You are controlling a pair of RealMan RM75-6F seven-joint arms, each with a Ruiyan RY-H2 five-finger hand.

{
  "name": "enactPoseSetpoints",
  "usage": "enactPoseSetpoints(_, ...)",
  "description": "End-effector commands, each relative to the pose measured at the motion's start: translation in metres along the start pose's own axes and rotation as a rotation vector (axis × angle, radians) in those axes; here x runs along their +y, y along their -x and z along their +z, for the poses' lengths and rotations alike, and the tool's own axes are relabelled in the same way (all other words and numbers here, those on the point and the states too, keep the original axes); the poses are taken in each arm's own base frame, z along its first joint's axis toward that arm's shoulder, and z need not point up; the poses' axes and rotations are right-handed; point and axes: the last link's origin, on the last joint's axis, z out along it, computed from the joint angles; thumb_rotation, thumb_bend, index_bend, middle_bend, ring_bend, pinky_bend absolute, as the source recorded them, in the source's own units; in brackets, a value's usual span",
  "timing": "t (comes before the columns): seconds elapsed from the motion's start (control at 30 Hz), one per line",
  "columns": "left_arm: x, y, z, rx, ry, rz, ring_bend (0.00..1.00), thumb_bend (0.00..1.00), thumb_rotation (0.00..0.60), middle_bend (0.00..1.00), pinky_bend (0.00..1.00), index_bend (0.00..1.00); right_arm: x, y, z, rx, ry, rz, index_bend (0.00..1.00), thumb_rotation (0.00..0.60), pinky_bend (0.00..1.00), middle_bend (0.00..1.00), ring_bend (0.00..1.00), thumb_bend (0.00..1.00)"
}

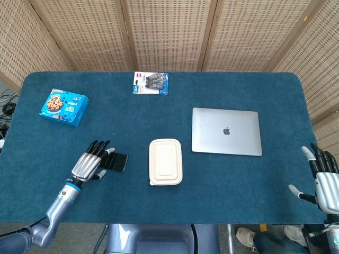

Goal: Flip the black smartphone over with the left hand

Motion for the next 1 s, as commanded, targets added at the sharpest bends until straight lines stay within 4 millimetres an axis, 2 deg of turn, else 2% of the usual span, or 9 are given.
enactPoseSetpoints(0.03, 0.002, 0.001, 0.002, 0.002, 0.004, 0.004, 0.0, 0.32, 0.6, 0.0, 0.0, 0.17, 0.0, 0.0, 0.0, 0.001, 0.001, 0.003, 0.0, 0.6, 0.0, 0.0, 0.0, 0.0)
enactPoseSetpoints(0.53, 0.004, 0.01, 0.009, -0.006, -0.005, 0.005, 0.0, 0.35, 0.6, 0.0, 0.0, 0.21, 0.001, 0.003, 0.001, -0.006, 0.006, -0.001, 0.0, 0.6, 0.0, 0.0, 0.0, 0.0)
enactPoseSetpoints(0.87, 0.002, 0.01, 0.013, -0.005, -0.018, 0.017, 0.0, 0.55, 0.6, 0.0, 0.0, 0.31, 0.001, 0.003, 0.001, -0.006, 0.008, 0.0, 0.0, 0.6, 0.0, 0.0, 0.0, 0.0)
enactPoseSetpoints(1.0, 0.001, 0.007, 0.016, -0.007, -0.028, 0.032, 0.0, 0.58, 0.6, 0.0, 0.0, 0.33, 0.002, 0.003, 0.001, -0.006, 0.009, 0.003, 0.0, 0.6, 0.0, 0.0, 0.0, 0.0)
